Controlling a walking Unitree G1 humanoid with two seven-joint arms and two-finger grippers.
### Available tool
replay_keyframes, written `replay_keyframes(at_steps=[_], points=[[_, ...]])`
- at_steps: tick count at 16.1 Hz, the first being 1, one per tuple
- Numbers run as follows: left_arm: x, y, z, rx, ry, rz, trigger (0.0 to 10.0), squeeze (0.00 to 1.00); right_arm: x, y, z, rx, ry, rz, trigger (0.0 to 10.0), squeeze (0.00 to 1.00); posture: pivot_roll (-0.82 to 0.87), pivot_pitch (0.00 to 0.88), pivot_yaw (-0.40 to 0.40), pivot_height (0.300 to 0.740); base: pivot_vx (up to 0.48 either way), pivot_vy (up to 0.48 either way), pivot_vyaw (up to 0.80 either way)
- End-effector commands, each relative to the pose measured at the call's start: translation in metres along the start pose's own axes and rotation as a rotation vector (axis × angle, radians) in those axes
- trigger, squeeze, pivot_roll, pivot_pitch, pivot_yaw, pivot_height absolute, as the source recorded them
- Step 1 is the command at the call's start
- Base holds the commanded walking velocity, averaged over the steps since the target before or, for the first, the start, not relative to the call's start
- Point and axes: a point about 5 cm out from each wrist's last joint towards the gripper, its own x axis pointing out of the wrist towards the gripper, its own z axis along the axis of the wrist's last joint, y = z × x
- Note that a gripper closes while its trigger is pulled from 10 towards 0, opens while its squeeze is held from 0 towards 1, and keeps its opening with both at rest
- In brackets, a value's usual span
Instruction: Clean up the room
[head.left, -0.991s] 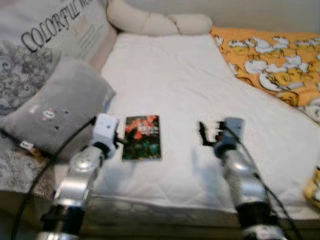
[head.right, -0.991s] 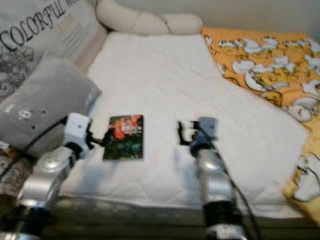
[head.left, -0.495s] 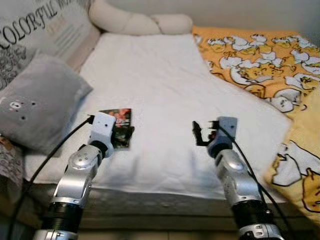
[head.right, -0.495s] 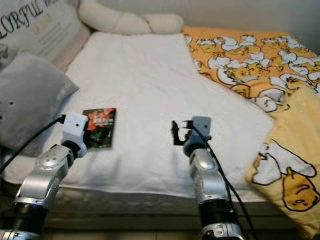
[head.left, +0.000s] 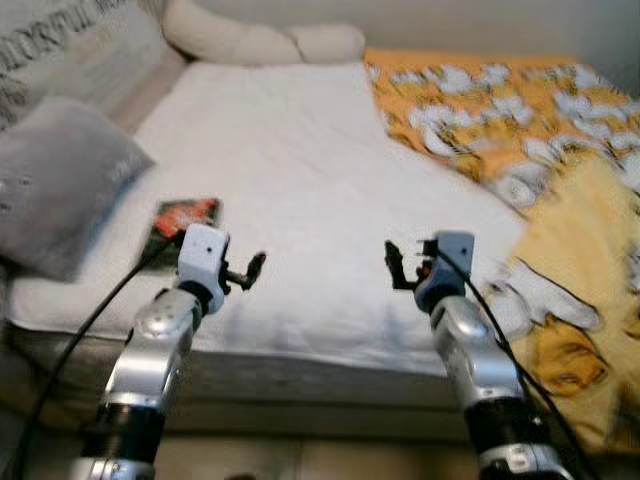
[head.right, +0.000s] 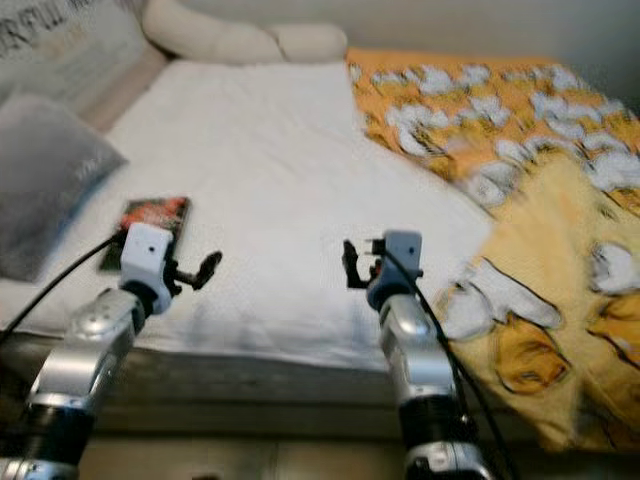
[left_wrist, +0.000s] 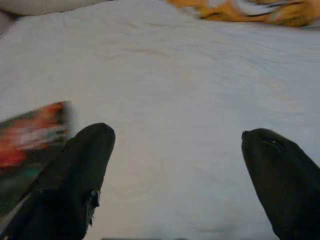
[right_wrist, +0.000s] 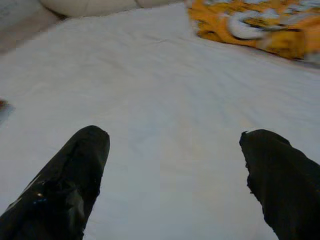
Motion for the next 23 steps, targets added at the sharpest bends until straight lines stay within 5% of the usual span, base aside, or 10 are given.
replay_keyframes(at_steps=[1,7,8,9,23], points=[[0.001,0.001,0.003,0.011,-0.008,0.001,10.0,0.40,0.001,-0.001,0.003,0.000,-0.006,-0.013,10.0,1.00,0.01,0.000,-0.001,0.740,0.000,-0.352,0.00],[0.002,0.001,0.002,-0.014,-0.002,0.009,10.0,0.38,0.002,0.000,0.002,-0.005,0.001,-0.010,10.0,1.00,0.01,0.000,-0.001,0.740,0.000,-0.283,0.00],[0.003,0.002,0.001,-0.028,0.014,0.021,10.0,0.37,0.002,0.000,0.002,-0.007,0.003,-0.009,10.0,0.81,0.01,0.000,-0.001,0.740,0.000,0.000,0.00],[0.003,0.002,0.001,-0.028,0.008,0.020,10.0,0.37,0.002,0.002,0.002,-0.011,0.005,-0.001,10.0,0.00,0.01,0.000,-0.001,0.740,0.000,0.000,0.00],[0.001,0.004,0.003,-0.064,-0.012,0.010,10.0,0.39,0.003,0.009,0.001,-0.105,0.013,0.040,10.0,0.00,0.01,0.000,-0.002,0.740,0.203,0.000,0.00]])
